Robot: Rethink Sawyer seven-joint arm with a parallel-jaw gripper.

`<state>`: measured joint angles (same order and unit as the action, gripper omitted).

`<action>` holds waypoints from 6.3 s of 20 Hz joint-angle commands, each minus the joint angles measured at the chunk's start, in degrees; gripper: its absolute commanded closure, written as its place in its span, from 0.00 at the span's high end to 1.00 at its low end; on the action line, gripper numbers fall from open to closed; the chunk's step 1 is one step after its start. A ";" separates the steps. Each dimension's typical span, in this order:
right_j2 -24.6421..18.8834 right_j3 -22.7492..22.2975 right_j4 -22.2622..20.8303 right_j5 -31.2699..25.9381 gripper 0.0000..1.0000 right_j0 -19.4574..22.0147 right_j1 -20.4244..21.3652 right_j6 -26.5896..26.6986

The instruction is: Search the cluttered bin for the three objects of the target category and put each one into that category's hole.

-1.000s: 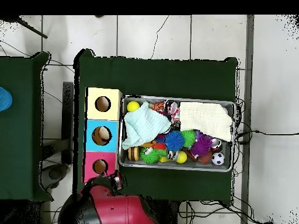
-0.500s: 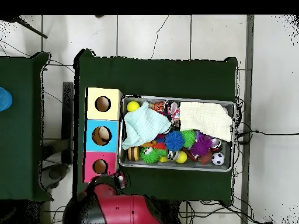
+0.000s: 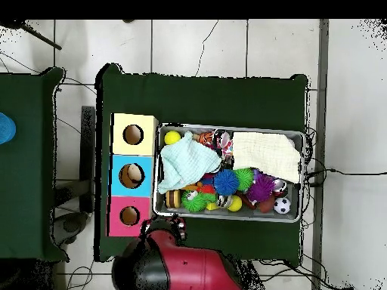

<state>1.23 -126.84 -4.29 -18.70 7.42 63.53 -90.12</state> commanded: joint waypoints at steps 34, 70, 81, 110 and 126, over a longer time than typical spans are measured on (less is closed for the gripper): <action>-5.30 7.22 -11.76 14.41 1.00 9.00 -14.96 -6.06; -6.43 13.93 -7.40 27.08 1.00 10.36 -23.62 -8.39; -5.00 20.07 -4.75 23.54 1.00 8.38 -28.00 -7.79; 3.48 25.17 0.32 4.78 1.00 0.79 -32.24 -6.33; 3.15 25.05 -0.52 13.27 1.00 1.15 -32.35 -8.64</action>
<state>6.44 -105.65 -4.92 -7.74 7.68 32.79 -90.14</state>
